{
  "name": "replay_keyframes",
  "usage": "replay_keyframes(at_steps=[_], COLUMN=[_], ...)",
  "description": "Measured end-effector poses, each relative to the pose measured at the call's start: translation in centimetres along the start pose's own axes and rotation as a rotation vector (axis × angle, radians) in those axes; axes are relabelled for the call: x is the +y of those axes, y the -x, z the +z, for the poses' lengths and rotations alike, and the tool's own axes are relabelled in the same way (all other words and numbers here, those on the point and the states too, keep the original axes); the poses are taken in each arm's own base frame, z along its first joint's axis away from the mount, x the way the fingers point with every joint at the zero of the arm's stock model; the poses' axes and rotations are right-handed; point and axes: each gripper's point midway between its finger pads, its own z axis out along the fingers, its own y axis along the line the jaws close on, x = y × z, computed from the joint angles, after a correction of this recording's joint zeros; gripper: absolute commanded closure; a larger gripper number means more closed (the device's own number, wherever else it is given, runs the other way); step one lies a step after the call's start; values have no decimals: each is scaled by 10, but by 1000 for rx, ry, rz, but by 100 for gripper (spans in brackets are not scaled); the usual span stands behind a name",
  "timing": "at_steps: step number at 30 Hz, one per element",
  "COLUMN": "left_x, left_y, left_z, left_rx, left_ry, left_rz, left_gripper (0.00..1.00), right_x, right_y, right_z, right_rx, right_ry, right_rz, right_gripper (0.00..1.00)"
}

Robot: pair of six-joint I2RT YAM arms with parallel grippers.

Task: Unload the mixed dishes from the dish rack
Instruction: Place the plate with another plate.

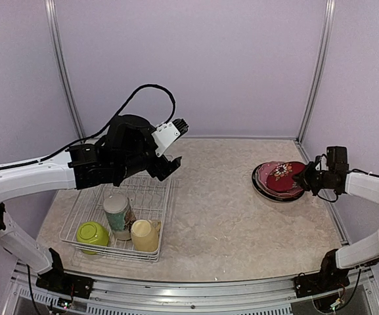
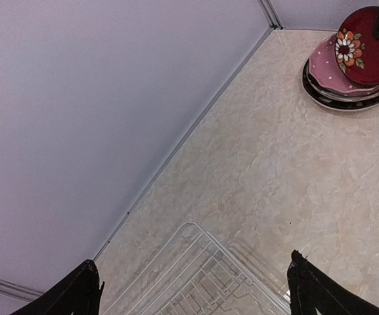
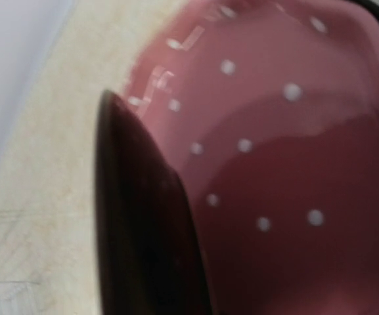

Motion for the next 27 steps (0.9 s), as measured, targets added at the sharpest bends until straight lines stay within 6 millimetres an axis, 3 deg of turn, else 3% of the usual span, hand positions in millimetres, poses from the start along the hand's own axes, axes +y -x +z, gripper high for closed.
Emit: replay_keyframes(at_steps=[5, 13, 17, 27], left_x=[-3, -4, -4, -6], left_y=[-3, -7, -7, -7], left_z=[4, 7, 7, 8], left_rx=[12, 26, 28, 31], left_ry=[0, 5, 8, 9], left_rz=[15, 26, 27, 45], left_gripper=[6, 6, 6, 6], right_x=[-7, -4, -1, -2], right_y=[-1, 1, 3, 15], right_z=[8, 17, 19, 16], right_rx=[24, 45, 51, 33], right_ry=[-27, -8, 2, -69], right_rz=[-10, -31, -42, -126], right_gripper=[97, 77, 58, 34])
